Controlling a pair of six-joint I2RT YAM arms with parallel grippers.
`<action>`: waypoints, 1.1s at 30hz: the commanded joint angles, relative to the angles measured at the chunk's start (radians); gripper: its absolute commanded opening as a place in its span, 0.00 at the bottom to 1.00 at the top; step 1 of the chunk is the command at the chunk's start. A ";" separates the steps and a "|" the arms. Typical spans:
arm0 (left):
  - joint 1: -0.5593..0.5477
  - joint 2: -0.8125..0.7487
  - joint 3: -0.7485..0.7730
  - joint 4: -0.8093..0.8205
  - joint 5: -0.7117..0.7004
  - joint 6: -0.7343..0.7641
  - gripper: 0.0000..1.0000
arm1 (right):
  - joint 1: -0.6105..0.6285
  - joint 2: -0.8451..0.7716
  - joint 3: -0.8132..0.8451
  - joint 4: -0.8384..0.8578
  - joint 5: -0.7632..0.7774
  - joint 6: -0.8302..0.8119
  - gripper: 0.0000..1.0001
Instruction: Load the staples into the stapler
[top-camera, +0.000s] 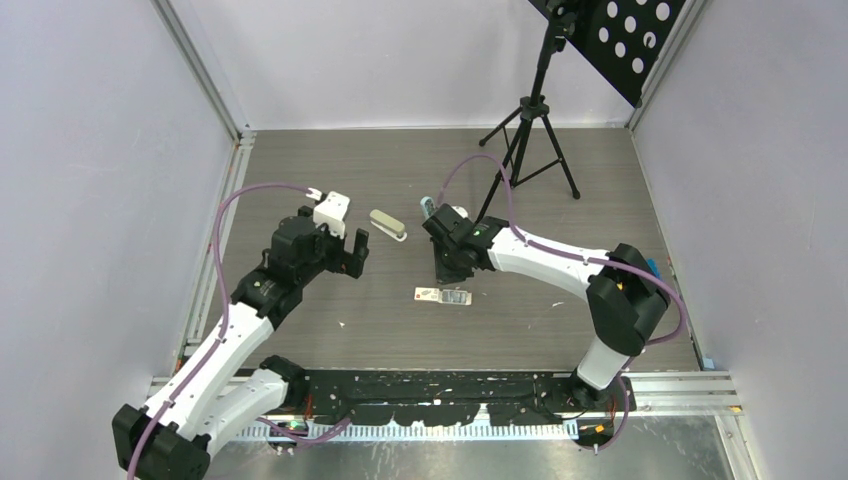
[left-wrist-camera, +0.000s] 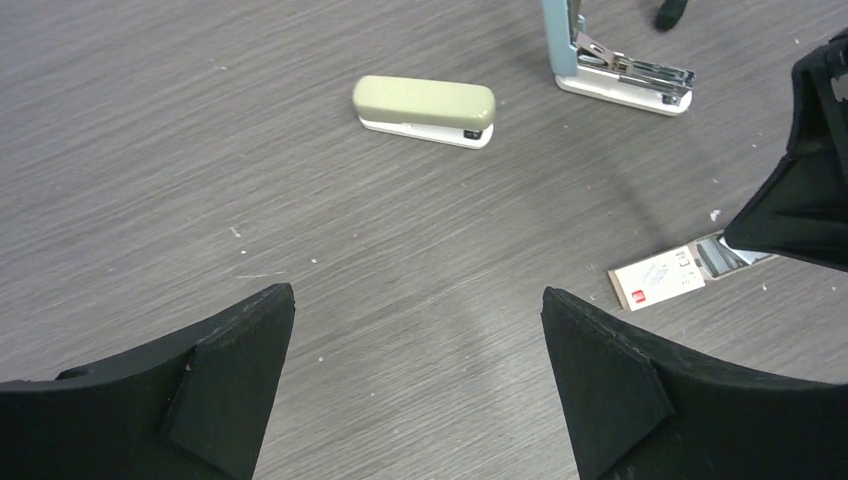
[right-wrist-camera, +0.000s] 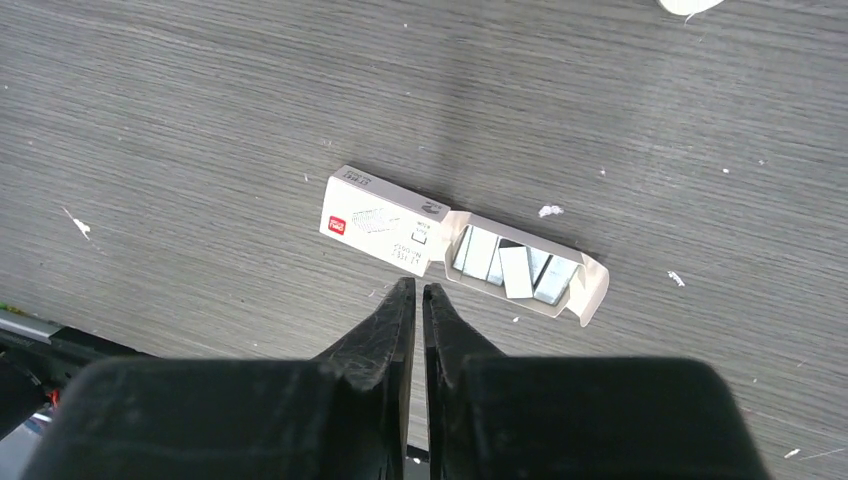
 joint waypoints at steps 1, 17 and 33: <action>0.004 0.021 0.049 -0.003 0.060 -0.032 0.97 | 0.006 -0.001 0.020 -0.046 0.022 0.000 0.14; 0.004 0.017 0.051 -0.007 0.056 -0.042 0.97 | 0.007 0.120 0.089 -0.143 -0.004 0.047 0.28; 0.005 -0.010 0.051 -0.014 0.045 -0.041 0.97 | 0.008 0.200 0.120 -0.175 -0.001 0.096 0.27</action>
